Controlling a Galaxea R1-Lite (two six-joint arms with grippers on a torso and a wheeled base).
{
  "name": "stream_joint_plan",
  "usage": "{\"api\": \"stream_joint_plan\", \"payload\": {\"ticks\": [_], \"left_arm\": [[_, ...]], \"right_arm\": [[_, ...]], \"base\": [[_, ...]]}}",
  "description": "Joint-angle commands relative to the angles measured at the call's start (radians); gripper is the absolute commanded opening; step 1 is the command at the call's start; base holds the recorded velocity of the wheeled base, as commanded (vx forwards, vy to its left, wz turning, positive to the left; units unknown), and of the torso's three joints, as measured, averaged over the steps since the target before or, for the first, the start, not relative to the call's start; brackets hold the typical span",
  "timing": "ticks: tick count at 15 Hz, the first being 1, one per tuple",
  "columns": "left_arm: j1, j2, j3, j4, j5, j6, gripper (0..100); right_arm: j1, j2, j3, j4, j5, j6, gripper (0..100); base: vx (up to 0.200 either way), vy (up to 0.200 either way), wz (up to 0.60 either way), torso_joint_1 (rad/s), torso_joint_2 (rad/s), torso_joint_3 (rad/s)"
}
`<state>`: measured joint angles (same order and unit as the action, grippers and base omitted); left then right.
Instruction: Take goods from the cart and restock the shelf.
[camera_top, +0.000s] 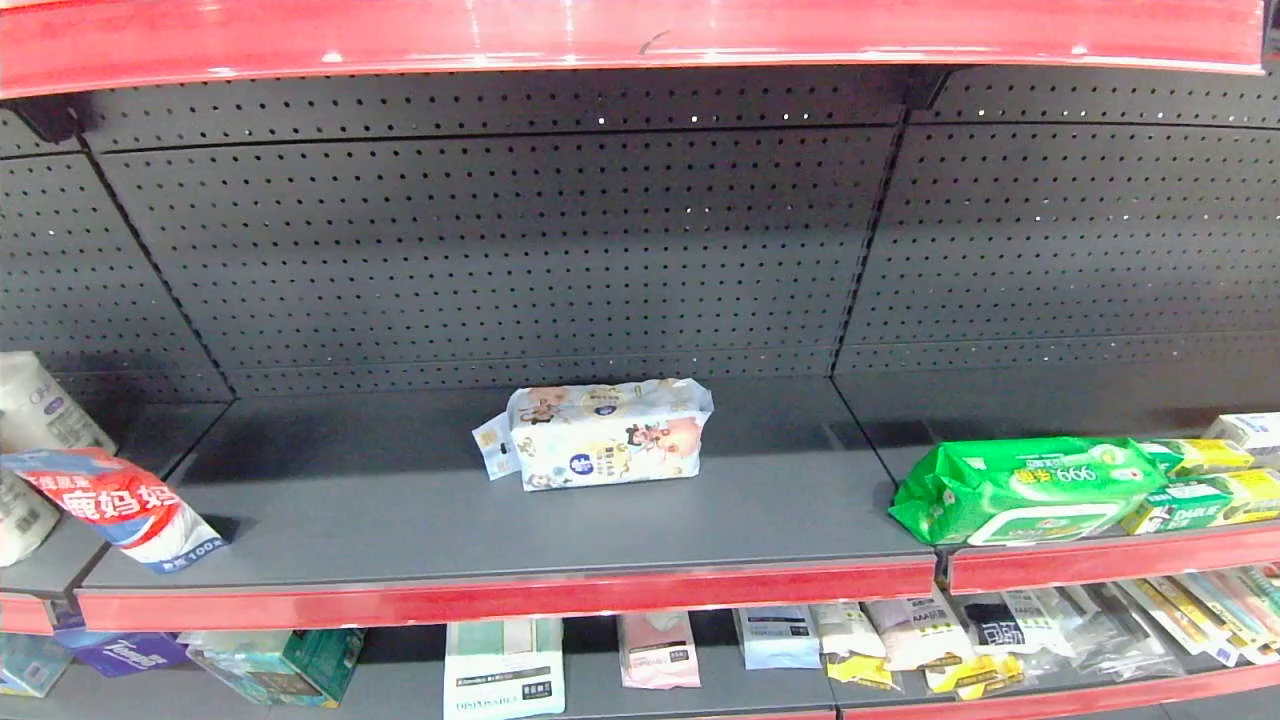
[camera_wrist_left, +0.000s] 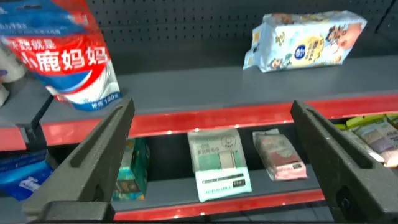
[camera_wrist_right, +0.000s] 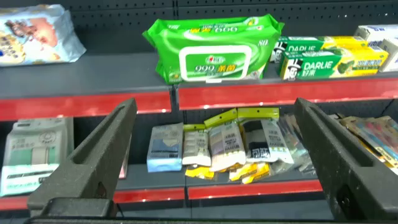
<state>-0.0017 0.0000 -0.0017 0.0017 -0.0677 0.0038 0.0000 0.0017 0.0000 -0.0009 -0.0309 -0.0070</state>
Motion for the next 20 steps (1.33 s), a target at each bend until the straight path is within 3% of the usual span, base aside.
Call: {"api": "stream_joint_plan", "payload": {"ticks": [1, 7, 20], "left_arm": [[0.000, 0.000, 0.000, 0.000, 0.000, 0.001, 100], [0.000, 0.000, 0.000, 0.000, 0.000, -0.001, 100], [-0.001, 0.000, 0.000, 0.000, 0.000, -0.001, 100]], "right_arm": [[0.000, 0.000, 0.000, -0.001, 0.000, -0.001, 100], [0.000, 0.001, 0.000, -0.001, 0.002, -0.001, 100], [0.002, 0.000, 0.000, -0.002, 0.003, -0.001, 100]], "base": [[0.000, 0.000, 0.00, 0.000, 0.00, 0.000], [0.000, 0.000, 0.00, 0.000, 0.00, 0.000], [0.000, 0.000, -0.60, 0.003, 0.00, 0.003]]}}
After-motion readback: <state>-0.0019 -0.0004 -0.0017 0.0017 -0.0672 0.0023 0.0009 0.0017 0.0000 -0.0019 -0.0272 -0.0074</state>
